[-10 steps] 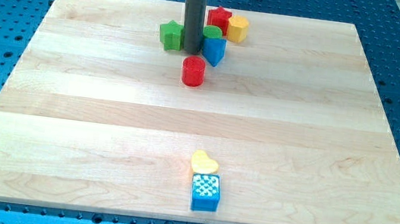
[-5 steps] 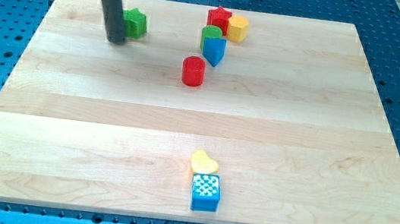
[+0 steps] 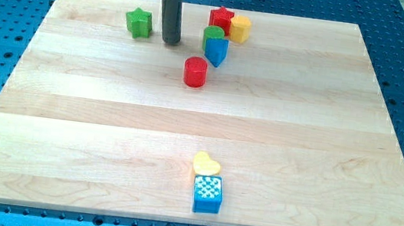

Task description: Place the green star at the top left of the board

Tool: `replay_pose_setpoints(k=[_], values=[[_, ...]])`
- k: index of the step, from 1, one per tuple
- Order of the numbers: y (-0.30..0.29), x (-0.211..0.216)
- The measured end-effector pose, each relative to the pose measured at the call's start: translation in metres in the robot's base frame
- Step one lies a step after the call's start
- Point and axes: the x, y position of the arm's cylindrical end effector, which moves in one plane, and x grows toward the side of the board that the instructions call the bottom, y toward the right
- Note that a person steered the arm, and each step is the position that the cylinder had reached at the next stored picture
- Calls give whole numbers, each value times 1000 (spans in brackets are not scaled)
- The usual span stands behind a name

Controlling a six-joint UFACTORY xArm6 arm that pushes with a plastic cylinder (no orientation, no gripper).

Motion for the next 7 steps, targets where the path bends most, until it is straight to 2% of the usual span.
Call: replay_pose_setpoints(k=[1, 3, 4, 5, 7], values=[[-21, -17], [-116, -21], [-123, -22], [-88, -15], [-77, -3]])
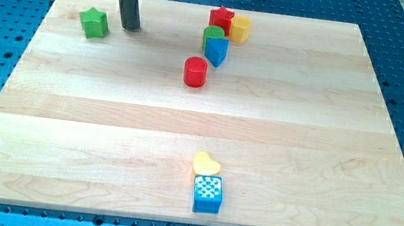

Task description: Place the green star at the top left of the board

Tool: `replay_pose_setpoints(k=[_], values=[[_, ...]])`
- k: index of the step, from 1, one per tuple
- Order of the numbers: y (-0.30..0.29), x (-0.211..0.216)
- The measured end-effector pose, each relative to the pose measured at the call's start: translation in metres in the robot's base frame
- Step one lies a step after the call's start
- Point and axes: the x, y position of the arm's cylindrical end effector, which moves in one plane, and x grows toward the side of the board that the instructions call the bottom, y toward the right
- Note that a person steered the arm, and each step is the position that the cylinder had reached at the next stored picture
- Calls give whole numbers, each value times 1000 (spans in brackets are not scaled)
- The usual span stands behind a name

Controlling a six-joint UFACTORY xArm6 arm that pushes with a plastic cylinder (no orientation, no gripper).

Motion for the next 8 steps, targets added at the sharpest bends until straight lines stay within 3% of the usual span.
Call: replay_pose_setpoints(k=[1, 2, 4, 6, 7, 8], values=[[-21, 30], [-53, 25], [-62, 22], [-95, 66], [-95, 69], [-95, 24]])
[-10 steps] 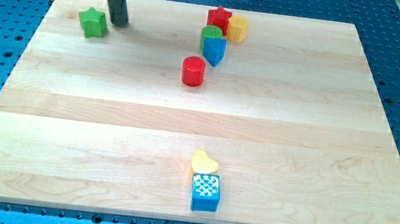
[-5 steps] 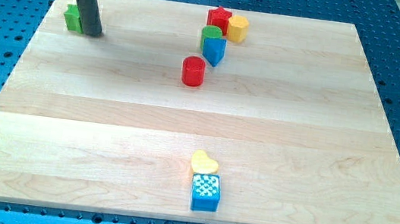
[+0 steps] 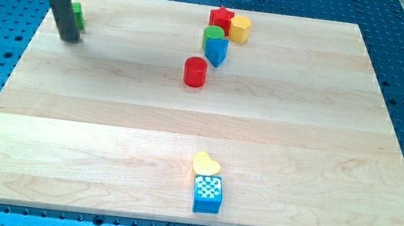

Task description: Place the green star at the top left of the board

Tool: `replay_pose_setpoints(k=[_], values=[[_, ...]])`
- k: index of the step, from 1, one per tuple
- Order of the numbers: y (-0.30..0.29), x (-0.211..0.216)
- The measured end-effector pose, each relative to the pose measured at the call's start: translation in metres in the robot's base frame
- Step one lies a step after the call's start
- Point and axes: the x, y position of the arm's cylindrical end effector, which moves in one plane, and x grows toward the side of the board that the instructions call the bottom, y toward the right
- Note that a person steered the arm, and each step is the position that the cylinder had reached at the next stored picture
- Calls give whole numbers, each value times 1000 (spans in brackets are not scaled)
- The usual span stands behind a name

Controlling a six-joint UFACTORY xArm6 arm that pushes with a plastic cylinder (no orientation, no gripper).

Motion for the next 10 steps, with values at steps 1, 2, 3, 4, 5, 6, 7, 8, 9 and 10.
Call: replay_pose_setpoints(k=[1, 2, 3, 4, 5, 6, 7, 8, 9, 10], values=[[0, -15], [0, -15], [7, -1], [66, 14], [34, 32], [-61, 39], [-65, 40], [-32, 7], [-18, -9], [-13, -18]])
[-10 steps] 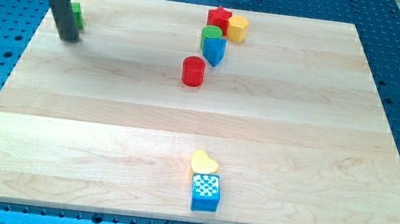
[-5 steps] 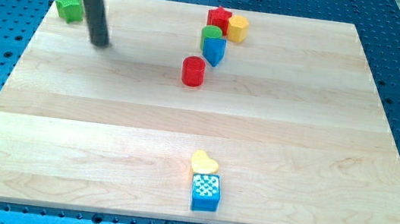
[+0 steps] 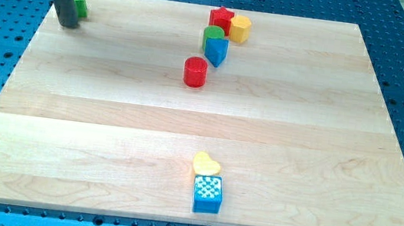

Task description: Place the green star at the top left of the board

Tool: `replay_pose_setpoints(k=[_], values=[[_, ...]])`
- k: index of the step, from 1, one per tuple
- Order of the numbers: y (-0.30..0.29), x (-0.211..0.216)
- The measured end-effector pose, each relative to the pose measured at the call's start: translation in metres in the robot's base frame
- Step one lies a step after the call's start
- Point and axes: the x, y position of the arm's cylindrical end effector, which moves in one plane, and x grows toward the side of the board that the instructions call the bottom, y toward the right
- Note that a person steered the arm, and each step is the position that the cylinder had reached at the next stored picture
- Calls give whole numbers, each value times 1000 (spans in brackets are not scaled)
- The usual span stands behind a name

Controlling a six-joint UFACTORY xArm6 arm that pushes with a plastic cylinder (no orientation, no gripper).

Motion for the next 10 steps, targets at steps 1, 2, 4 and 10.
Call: replay_pose_setpoints(k=[1, 2, 4, 10], values=[[-12, 0], [-53, 2], [-18, -56], [12, -64]])
